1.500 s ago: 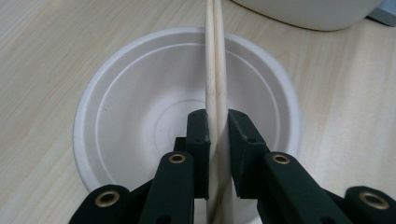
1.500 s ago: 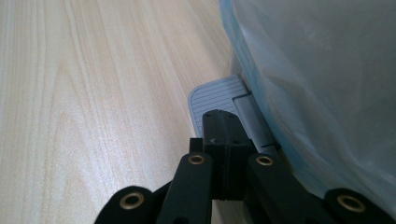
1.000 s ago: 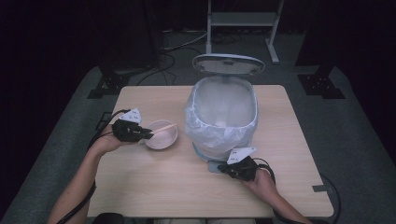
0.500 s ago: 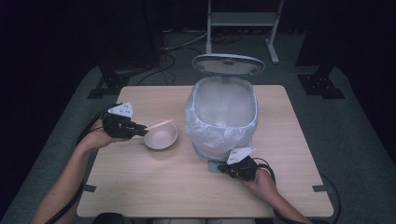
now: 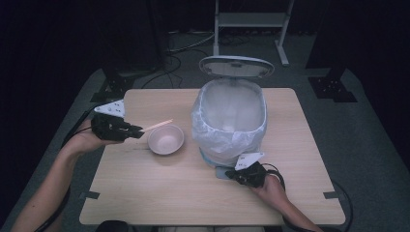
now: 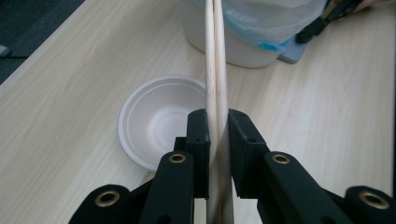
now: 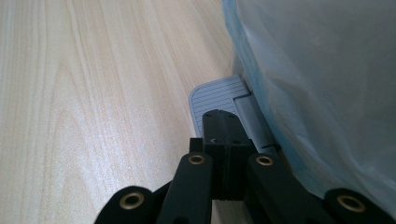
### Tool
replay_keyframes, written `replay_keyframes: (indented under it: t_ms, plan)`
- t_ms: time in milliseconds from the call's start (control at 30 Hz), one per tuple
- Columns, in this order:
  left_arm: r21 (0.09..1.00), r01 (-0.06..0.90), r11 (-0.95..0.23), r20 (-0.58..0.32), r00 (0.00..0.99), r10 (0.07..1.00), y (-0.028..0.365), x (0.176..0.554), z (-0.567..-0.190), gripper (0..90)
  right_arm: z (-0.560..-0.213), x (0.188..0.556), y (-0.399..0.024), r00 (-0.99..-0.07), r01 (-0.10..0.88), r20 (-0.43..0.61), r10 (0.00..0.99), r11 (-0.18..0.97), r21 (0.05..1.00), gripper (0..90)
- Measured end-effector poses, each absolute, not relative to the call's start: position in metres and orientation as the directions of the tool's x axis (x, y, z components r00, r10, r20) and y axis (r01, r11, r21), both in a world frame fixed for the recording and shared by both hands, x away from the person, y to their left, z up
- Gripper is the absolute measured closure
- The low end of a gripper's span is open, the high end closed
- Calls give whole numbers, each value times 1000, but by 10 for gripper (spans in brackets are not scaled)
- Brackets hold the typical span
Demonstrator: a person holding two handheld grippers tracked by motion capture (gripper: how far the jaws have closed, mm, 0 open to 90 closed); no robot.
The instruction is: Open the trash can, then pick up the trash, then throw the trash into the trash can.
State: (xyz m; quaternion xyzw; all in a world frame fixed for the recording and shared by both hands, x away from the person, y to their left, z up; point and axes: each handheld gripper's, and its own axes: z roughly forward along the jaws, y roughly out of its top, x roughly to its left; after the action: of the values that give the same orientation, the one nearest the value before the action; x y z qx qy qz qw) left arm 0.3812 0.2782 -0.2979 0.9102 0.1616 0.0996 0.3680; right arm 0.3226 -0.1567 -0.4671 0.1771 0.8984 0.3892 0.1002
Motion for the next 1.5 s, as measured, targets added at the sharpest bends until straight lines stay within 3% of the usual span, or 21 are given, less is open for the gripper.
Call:
replay_keyframes:
  t_ms: [533,1500]
  plan:
    - [735,151,-661,80,948,307,270,361,-246,796,-467,324,-158,-918,247,-30,395,630,737,898]
    - [726,43,-687,137,969,205,219,357,-201,796,-467,325,-158,-918,247,-28,395,628,738,899]
